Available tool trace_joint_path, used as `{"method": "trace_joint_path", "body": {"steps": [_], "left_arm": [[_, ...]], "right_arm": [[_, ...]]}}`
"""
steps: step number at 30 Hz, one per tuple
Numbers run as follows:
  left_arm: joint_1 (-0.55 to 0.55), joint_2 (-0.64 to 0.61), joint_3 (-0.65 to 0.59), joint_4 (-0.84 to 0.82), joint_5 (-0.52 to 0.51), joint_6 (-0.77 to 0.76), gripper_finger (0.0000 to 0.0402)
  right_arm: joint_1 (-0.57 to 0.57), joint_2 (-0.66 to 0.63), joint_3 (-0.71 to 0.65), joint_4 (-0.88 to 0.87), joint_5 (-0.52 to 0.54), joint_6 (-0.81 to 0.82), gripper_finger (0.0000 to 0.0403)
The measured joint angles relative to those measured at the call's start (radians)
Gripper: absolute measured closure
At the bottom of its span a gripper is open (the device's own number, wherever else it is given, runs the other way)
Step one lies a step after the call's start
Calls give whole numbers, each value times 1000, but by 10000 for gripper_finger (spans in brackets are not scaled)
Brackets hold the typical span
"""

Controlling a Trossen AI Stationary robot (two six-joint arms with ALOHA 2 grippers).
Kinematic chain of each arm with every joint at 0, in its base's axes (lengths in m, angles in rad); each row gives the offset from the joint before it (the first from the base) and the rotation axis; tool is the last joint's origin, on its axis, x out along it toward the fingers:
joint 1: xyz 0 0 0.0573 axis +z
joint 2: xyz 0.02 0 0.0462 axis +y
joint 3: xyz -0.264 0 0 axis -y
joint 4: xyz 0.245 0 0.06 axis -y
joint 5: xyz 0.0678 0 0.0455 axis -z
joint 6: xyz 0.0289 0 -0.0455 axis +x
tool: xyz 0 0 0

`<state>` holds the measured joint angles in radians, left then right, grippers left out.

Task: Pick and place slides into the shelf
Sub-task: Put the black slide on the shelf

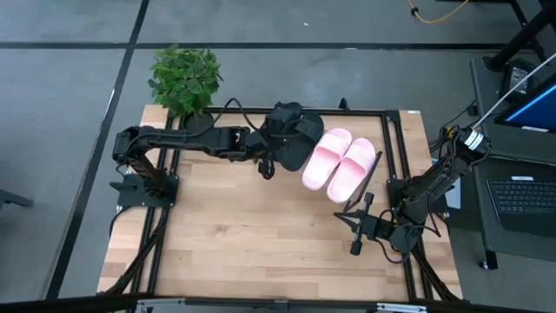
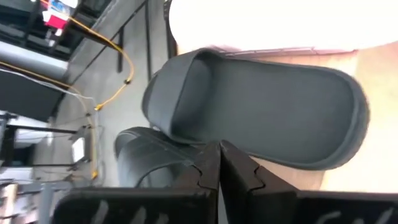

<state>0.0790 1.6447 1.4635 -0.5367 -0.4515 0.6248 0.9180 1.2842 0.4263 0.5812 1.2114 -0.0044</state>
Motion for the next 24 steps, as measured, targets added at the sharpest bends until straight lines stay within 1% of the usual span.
{"method": "trace_joint_path", "body": {"steps": [5,10,15,20,22,24], "left_arm": [[17,0,0,-11,41,-22,401],[34,0,-20,-18,128,-42,401],[44,0,-63,-20,119,-42,401],[45,0,-87,-17,20,-39,401],[46,0,-87,-17,30,-39,401],[46,0,-88,-13,68,-39,401]], "right_arm": [[0,0,0,0,0,0,399],[0,0,0,0,0,0,399],[0,0,0,2,0,0,399],[0,0,0,3,0,0,399],[0,0,0,2,0,0,399],[0,0,0,2,0,0,399]]}}
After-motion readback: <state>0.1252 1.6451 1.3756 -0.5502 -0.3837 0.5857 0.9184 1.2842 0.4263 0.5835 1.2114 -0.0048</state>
